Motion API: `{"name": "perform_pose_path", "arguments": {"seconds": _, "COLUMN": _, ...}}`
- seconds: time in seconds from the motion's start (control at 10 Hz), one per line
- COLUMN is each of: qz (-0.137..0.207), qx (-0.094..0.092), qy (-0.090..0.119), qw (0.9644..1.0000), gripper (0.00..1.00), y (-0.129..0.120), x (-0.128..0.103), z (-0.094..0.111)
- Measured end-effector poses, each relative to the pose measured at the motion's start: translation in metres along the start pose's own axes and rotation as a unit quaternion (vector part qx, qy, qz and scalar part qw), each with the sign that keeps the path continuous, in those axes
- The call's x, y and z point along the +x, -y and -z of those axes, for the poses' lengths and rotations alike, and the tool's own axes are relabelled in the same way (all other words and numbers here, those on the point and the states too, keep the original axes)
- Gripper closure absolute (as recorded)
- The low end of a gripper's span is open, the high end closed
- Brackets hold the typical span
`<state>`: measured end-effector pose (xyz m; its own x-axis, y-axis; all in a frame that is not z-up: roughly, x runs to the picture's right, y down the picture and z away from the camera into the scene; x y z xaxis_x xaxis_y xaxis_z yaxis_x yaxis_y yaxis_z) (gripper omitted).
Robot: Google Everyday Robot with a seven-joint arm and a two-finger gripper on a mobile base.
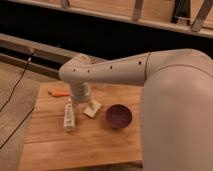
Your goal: Stand the bottle upright
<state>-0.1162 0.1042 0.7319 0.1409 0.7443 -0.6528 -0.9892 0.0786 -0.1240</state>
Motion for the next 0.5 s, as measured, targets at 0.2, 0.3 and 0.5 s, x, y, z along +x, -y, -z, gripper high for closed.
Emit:
{"name": "perform_pose_path", "arguments": {"seconds": 0.2, "qz": 0.025, "qx": -0.009, "qy": -0.006, "qw": 0.9996, "gripper": 0.35, "y": -0.015, "x": -0.007, "z": -0.012}}
{"name": "perform_pose_path", "arguments": {"seconds": 0.3, "qz": 0.034, "qx": -0.012, "qy": -0.009, "qw": 0.9993, "gripper": 0.35, "y": -0.023, "x": -0.009, "z": -0.017}}
{"name": "perform_pose_path", "arguments": {"seconds": 0.5, "qz": 0.063, "qx": -0.017, "qy": -0.019, "qw": 0.9977, "gripper": 0.35, "y": -0.049, "x": -0.010, "z": -0.028}}
